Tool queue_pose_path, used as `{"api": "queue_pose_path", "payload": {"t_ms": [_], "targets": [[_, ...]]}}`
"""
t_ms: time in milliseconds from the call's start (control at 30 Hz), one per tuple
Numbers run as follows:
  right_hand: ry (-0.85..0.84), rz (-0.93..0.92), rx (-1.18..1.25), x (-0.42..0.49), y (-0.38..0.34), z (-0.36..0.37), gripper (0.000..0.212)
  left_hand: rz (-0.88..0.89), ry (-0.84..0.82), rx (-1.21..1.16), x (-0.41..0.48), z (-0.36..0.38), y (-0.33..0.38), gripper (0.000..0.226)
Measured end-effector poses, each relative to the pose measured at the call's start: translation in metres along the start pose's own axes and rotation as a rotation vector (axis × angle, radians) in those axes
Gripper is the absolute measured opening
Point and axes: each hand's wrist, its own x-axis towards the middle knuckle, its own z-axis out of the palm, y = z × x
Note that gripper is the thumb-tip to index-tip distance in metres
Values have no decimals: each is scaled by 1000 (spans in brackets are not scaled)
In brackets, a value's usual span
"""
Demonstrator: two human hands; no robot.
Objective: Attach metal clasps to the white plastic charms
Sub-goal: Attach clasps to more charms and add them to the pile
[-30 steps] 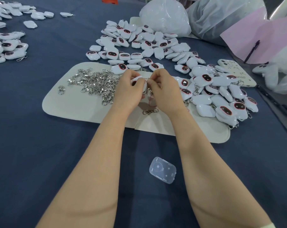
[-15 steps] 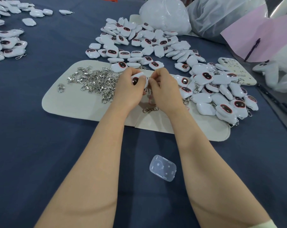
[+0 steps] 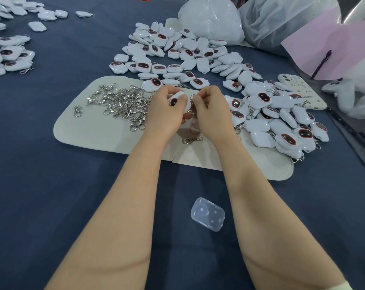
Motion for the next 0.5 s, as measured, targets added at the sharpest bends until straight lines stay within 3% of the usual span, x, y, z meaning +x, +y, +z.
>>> {"api": "queue_pose_path", "payload": {"t_ms": [200,333,500], "targets": [[-30,-34,-59,0,1,1,8,-6,-24,32,0,0,1,9],[-19,-26,-41,1,0,0,8,-7,-7,13,-2,-4,1,20],[-30,-38,-31,1,1,1,8,103,29,296,-1,-3,0,19]]}}
